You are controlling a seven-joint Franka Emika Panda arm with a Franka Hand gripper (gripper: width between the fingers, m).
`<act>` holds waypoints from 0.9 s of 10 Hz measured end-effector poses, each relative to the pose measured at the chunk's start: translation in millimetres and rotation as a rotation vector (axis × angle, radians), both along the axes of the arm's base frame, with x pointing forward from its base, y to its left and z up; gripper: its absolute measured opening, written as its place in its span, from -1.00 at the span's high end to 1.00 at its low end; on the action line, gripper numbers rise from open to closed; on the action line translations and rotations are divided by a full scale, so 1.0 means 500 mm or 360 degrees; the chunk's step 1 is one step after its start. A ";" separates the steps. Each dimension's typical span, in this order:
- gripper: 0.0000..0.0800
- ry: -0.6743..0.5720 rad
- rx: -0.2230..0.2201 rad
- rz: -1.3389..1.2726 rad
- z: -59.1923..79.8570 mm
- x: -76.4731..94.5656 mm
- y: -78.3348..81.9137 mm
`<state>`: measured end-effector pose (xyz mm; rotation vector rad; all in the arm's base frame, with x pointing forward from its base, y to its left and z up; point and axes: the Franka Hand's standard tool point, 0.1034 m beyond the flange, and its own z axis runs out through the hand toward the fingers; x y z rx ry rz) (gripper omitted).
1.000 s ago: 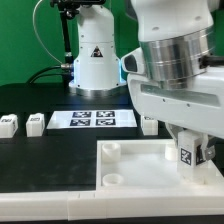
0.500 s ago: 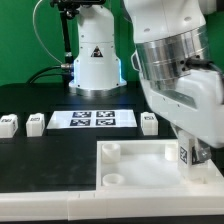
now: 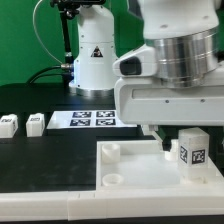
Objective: Assemble one leg
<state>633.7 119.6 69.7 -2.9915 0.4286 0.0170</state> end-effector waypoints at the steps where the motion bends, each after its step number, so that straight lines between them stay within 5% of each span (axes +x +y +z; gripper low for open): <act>1: -0.62 -0.0066 -0.0025 0.0215 -0.001 0.002 0.000; 3: -0.62 -0.0126 -0.0032 0.0622 -0.005 0.007 -0.020; 4: -0.62 -0.0107 -0.0027 0.0462 -0.005 0.007 -0.015; 6: -0.05 -0.0099 -0.0027 0.0400 -0.006 0.006 -0.016; 7: -0.05 -0.0076 -0.0013 0.0192 -0.006 0.006 -0.013; 8: 0.28 -0.0054 -0.0004 0.0010 -0.007 0.006 -0.014; 9: 0.28 -0.0037 -0.0001 -0.0131 -0.007 0.006 -0.014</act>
Offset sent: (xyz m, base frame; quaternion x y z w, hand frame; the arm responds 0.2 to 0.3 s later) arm 0.0000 0.0000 0.0000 0.0000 0.0000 0.0899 0.9960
